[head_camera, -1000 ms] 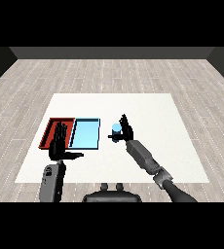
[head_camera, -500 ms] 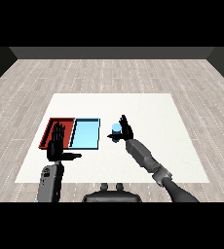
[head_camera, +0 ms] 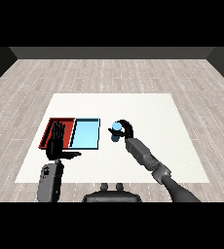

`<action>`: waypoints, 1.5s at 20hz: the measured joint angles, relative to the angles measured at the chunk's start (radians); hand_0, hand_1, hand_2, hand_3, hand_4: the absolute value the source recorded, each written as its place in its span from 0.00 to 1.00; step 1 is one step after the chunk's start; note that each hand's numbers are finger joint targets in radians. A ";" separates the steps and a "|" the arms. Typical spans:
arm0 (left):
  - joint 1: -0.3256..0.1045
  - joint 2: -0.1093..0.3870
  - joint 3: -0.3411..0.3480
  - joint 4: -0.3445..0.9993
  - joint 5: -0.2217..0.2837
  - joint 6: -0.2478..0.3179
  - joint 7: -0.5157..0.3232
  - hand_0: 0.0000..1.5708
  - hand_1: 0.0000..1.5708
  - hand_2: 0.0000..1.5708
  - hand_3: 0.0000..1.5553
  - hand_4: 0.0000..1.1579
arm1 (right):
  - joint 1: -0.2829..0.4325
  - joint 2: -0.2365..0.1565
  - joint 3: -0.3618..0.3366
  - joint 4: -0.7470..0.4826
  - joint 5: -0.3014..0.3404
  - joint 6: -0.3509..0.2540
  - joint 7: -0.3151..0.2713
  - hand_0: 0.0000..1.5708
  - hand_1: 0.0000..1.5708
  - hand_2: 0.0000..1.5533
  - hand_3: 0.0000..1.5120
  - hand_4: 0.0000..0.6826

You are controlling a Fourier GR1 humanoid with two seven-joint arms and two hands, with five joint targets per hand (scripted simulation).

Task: Pick the blue can and put it in the blue box

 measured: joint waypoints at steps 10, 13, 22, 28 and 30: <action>0.014 -0.011 -0.051 -0.001 -0.057 0.006 0.003 0.00 0.00 0.00 0.00 0.00 | -0.074 -0.006 0.023 -0.056 0.056 -0.108 0.053 0.93 0.93 0.93 0.93 0.92; -0.003 -0.019 -0.076 0.028 -0.064 -0.005 0.010 0.00 0.00 0.00 0.00 0.00 | -0.077 -0.033 0.037 -0.118 0.101 -0.141 0.083 0.91 0.91 0.93 0.92 0.91; -0.051 -0.065 -0.206 0.065 -0.122 0.052 0.104 0.00 0.00 0.00 0.00 0.00 | -0.032 -0.141 0.073 -0.366 0.226 -0.212 0.174 0.90 0.90 0.93 0.93 0.91; -0.072 -0.071 -0.257 0.113 -0.115 0.078 0.101 0.00 0.00 0.00 0.00 0.00 | 0.156 -0.286 0.130 -0.727 0.307 -0.293 0.289 0.90 0.90 0.93 0.93 0.90; -0.072 -0.072 -0.269 0.117 -0.105 0.075 0.104 0.00 0.00 0.00 0.00 0.00 | 0.206 -0.331 0.136 -0.827 0.338 -0.306 0.327 0.91 0.91 0.93 0.93 0.89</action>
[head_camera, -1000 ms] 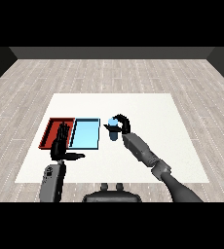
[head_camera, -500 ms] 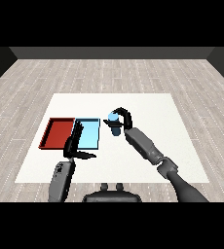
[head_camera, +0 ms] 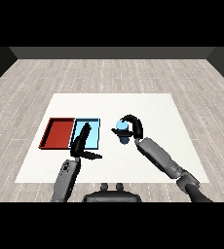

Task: Pick the blue can and put it in the blue box

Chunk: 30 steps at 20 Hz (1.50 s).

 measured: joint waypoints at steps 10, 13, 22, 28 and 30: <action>-0.060 -0.001 -0.089 0.083 0.066 0.056 0.048 0.00 0.00 0.00 0.00 0.00 | 0.094 -0.024 -0.047 -0.191 0.177 0.024 0.139 0.94 0.94 0.94 0.92 0.90; -0.088 -0.001 -0.131 0.134 0.076 0.096 0.027 0.00 0.00 0.00 0.00 0.00 | 0.104 0.007 -0.070 -0.191 0.228 0.044 0.159 0.95 0.95 0.95 0.93 0.90; -0.155 -0.001 -0.205 0.225 0.140 0.184 0.009 0.00 0.00 0.00 0.00 0.00 | 0.145 0.069 -0.143 -0.267 0.384 0.129 0.246 0.94 0.94 0.94 0.92 0.89; -0.157 -0.001 -0.209 0.256 0.169 0.177 0.002 0.00 0.00 0.00 0.00 0.00 | 0.168 0.168 -0.192 -0.243 0.465 0.182 0.228 0.94 0.94 0.94 0.92 0.90; -0.183 -0.001 -0.214 0.293 0.187 0.194 -0.009 0.00 0.00 0.00 0.00 0.00 | 0.187 0.193 -0.197 -0.258 0.496 0.187 0.234 0.94 0.94 0.94 0.92 0.89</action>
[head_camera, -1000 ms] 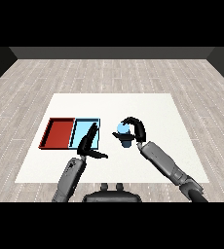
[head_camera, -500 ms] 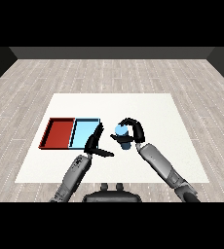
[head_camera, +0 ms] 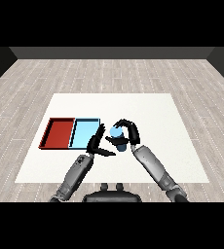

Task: Pick the blue can and put it in the blue box

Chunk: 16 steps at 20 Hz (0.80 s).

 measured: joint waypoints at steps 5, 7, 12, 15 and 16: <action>-0.035 0.000 -0.019 0.037 0.038 0.019 -0.008 0.00 0.00 0.00 0.00 0.00 | -0.005 0.057 -0.038 0.026 0.058 0.047 -0.006 0.94 0.94 0.94 0.92 0.89; -0.034 0.000 -0.024 0.039 0.044 0.024 -0.015 0.00 0.00 0.00 0.00 0.00 | -0.006 0.068 -0.045 0.008 0.087 0.065 0.022 0.95 0.95 0.94 0.93 0.89; -0.072 0.000 -0.042 0.094 0.067 0.041 -0.051 0.00 0.00 0.00 0.00 0.00 | 0.007 0.115 -0.057 0.004 0.124 0.095 0.018 0.93 0.93 0.94 0.93 0.89; -0.054 0.000 -0.065 0.082 0.074 0.053 -0.059 0.00 0.00 0.00 0.00 0.00 | 0.008 0.127 -0.039 0.000 0.120 0.075 0.021 0.93 0.93 0.93 0.92 0.92; -0.064 0.000 -0.075 0.083 0.084 0.064 -0.056 0.00 0.00 0.00 0.00 0.00 | 0.007 0.130 -0.045 0.005 0.115 0.079 0.019 0.93 0.93 0.94 0.92 0.91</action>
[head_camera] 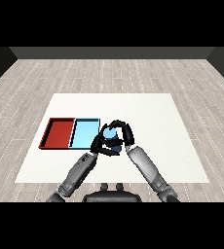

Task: Pick the blue can and put it in the blue box

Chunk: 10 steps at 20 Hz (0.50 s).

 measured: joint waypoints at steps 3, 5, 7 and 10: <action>-0.003 0.001 -0.003 -0.014 0.000 0.002 0.009 0.00 0.00 0.00 0.00 0.00 | 0.000 0.003 -0.002 0.017 -0.032 0.004 -0.020 0.92 0.92 0.94 0.91 0.88; -0.004 0.001 -0.036 -0.015 0.015 0.030 -0.007 0.00 0.00 0.00 0.00 0.00 | -0.011 0.006 0.009 0.026 -0.056 -0.011 -0.024 0.93 0.93 0.94 0.92 0.86; -0.030 0.001 -0.032 0.021 0.040 0.015 -0.026 0.00 0.00 0.00 0.00 0.00 | 0.001 0.007 0.026 0.008 -0.067 -0.025 -0.023 0.93 0.93 0.94 0.92 0.88; -0.064 0.003 -0.049 0.062 0.078 0.015 -0.055 0.00 0.00 0.00 0.00 0.00 | 0.006 0.007 0.020 0.018 -0.104 -0.024 -0.056 0.93 0.93 0.93 0.92 0.87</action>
